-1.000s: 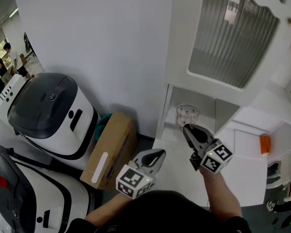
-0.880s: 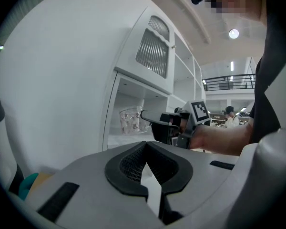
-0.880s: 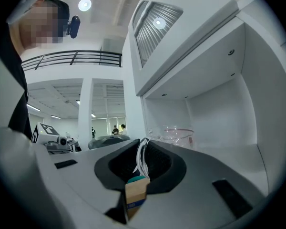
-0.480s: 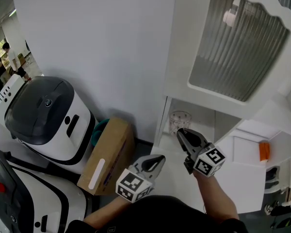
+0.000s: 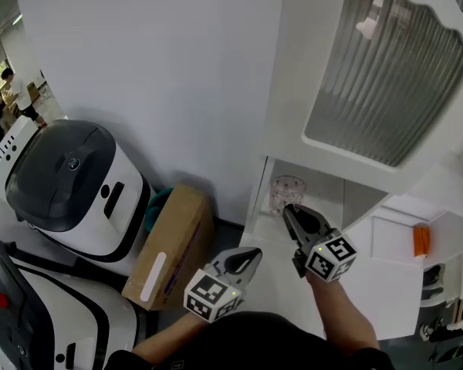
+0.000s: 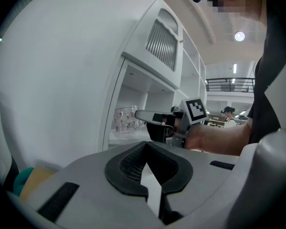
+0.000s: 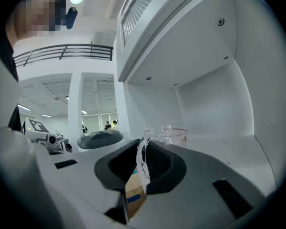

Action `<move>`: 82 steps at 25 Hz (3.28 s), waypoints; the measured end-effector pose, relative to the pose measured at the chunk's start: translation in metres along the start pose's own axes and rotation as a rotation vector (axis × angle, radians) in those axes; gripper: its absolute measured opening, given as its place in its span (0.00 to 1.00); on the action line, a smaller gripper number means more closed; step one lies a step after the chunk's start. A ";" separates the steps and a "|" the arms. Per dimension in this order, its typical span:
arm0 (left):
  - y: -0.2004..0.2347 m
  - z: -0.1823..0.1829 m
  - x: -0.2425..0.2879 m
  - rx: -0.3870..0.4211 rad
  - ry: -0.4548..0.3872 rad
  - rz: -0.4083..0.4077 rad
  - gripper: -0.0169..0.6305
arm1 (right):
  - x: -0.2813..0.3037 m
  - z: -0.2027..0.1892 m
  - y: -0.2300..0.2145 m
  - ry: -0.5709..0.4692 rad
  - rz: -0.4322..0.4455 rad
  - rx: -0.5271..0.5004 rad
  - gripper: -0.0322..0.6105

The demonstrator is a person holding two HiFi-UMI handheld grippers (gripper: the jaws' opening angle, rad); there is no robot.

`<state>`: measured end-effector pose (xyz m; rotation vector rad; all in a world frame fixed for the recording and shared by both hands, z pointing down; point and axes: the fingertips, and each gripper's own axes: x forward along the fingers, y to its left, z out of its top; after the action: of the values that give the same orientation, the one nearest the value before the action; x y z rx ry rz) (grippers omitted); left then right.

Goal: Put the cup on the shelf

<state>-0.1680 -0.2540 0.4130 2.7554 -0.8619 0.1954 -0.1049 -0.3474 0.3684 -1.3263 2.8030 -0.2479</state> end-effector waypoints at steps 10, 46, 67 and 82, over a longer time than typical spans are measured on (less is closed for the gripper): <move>-0.001 -0.005 0.001 -0.018 0.008 -0.016 0.03 | 0.013 -0.018 -0.014 0.142 -0.076 0.067 0.11; -0.001 -0.011 -0.004 -0.039 0.016 -0.053 0.03 | 0.013 -0.020 -0.030 0.110 -0.184 0.182 0.13; -0.015 -0.010 -0.009 -0.027 0.012 -0.095 0.03 | 0.018 -0.023 -0.036 0.149 -0.208 0.198 0.13; -0.062 -0.027 -0.016 -0.025 0.056 -0.079 0.03 | -0.080 -0.046 0.026 0.067 -0.095 0.201 0.13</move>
<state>-0.1470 -0.1892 0.4234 2.7411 -0.7353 0.2440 -0.0784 -0.2638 0.4062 -1.4300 2.6831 -0.5710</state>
